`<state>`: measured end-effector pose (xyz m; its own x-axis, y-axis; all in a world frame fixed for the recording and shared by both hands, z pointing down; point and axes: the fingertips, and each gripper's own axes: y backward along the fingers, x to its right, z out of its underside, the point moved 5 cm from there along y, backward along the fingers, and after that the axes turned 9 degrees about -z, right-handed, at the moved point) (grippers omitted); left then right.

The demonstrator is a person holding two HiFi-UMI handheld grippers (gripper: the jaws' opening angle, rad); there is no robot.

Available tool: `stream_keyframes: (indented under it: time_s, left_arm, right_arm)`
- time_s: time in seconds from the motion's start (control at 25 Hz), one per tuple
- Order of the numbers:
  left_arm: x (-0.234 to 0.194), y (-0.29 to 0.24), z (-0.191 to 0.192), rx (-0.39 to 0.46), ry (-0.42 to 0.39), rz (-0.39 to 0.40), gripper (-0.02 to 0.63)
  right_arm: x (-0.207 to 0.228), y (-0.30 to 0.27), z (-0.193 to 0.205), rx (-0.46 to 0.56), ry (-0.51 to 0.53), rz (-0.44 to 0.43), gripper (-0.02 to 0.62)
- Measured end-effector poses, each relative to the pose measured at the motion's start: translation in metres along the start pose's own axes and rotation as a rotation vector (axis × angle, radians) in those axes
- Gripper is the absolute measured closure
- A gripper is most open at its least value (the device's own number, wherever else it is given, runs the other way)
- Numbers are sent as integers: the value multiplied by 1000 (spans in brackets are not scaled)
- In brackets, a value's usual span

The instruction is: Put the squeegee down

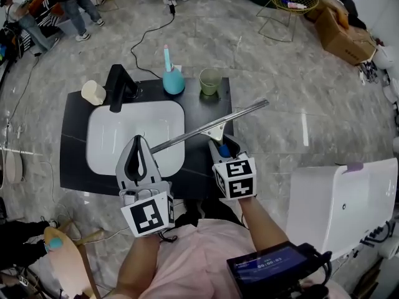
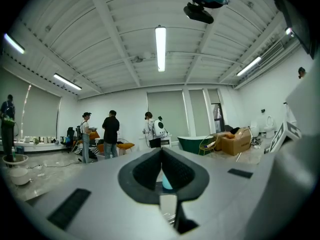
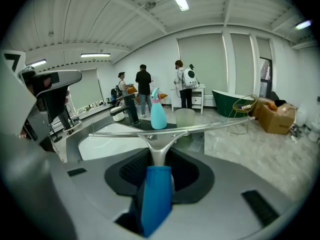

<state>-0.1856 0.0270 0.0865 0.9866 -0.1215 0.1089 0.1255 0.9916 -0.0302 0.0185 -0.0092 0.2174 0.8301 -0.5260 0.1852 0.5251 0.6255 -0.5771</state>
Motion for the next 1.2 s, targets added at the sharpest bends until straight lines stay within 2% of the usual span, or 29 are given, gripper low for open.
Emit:
stream_keyframes:
  time_s: [0.56, 1.2]
  left_arm:
    - [1, -12, 30, -82, -17, -11, 597]
    - [7, -31, 51, -135, -24, -11, 597]
  right_arm:
    - [9, -35, 40, -109, -41, -22, 471]
    - [17, -62, 67, -211, -71, -40, 471]
